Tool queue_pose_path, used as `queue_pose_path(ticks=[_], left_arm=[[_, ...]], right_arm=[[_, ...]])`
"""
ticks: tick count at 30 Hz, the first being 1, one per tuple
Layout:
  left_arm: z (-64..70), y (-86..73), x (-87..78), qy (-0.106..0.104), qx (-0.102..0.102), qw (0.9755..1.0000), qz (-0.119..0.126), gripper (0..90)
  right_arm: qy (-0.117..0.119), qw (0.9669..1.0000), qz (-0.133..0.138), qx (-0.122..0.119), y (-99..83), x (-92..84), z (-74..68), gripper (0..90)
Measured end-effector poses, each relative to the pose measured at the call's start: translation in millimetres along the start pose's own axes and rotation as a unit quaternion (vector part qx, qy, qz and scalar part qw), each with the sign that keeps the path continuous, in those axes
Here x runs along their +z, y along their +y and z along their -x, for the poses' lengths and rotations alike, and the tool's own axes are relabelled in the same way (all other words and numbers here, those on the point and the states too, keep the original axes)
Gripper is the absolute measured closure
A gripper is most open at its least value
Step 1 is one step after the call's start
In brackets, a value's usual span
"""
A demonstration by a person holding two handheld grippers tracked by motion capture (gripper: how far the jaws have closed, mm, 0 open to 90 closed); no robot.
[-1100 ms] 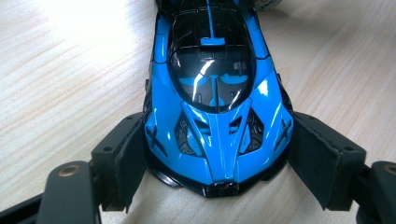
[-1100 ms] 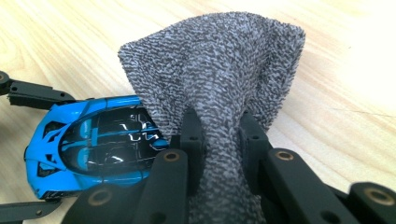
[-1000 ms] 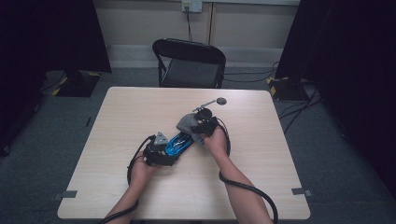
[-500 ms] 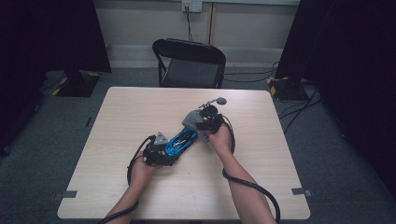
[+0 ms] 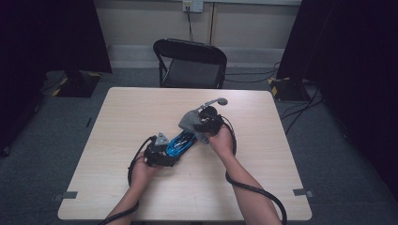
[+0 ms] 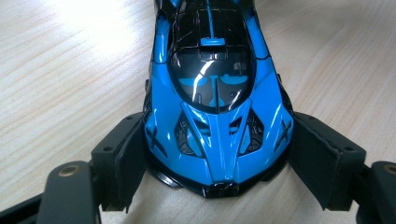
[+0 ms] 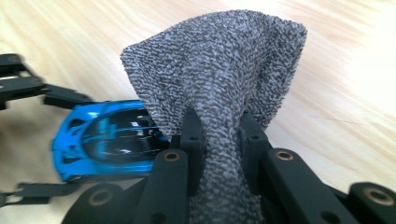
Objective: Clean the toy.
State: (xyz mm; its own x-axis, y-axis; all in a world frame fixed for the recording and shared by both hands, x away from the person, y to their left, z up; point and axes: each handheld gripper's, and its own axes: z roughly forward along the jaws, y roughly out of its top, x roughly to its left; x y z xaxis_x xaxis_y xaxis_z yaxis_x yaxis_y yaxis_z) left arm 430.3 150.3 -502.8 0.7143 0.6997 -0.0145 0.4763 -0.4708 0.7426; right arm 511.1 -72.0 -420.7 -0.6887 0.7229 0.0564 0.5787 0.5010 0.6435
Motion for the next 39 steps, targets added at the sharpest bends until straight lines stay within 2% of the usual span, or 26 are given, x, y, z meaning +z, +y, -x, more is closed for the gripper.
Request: queue_pose_path(ticks=[3, 4, 5, 6, 9, 10, 18, 26, 32, 35, 39], left_arm=[[0.0, 0.0, 0.0, 0.000, 0.000, 1.0000, 0.000, 23.6], [0.0, 0.0, 0.0, 0.000, 0.000, 1.0000, 0.000, 23.6], [0.0, 0.0, 0.0, 0.000, 0.000, 1.0000, 0.000, 23.6], [0.0, 0.0, 0.0, 0.000, 0.000, 1.0000, 0.000, 23.6], [0.0, 0.0, 0.0, 0.000, 0.000, 1.0000, 0.000, 23.6], [-0.1, 0.0, 0.0, 0.000, 0.000, 1.0000, 0.000, 23.6], [-0.4, 0.1, -0.1, 0.001, 0.003, 1.0000, 0.000, 23.6], [-0.4, 0.1, -0.2, 0.001, 0.003, 1.0000, -0.001, 23.6], [0.0, -0.1, 0.0, -0.001, -0.001, 1.0000, 0.000, 23.6], [0.1, -0.1, 0.0, -0.001, -0.001, 1.0000, 0.000, 23.6], [0.2, -0.1, -0.1, 0.001, 0.000, 1.0000, 0.001, 23.6]], right_arm=[[0.011, 0.9999, 0.002, -0.005, -1.8, -0.5, -7.7, 77.0], [0.017, 0.9997, 0.001, -0.014, -3.1, 0.6, -14.6, 77.0], [0.017, 0.9997, 0.001, -0.014, -3.1, 0.6, -14.6, 77.0], [0.024, 0.9995, -0.001, -0.022, -4.1, 2.5, -23.3, 77.0], [0.032, 0.9991, 0.000, -0.028, -4.8, 3.9, -31.0, 77.0], [0.038, 0.9986, 0.000, -0.036, -5.5, 6.3, -39.1, 77.0], [0.056, 0.9969, -0.011, -0.054, -8.1, 16.5, -61.8, 76.9], [0.070, 0.9952, -0.022, -0.065, -11.3, 24.8, -75.2, 76.8], [0.081, 0.9948, -0.022, -0.058, -16.6, 31.2, -77.5, 76.8], [0.081, 0.9949, -0.021, -0.057, -18.5, 33.0, -78.1, 76.7], [0.072, 0.9944, -0.025, -0.073, -19.7, 34.7, -81.7, 76.7]])
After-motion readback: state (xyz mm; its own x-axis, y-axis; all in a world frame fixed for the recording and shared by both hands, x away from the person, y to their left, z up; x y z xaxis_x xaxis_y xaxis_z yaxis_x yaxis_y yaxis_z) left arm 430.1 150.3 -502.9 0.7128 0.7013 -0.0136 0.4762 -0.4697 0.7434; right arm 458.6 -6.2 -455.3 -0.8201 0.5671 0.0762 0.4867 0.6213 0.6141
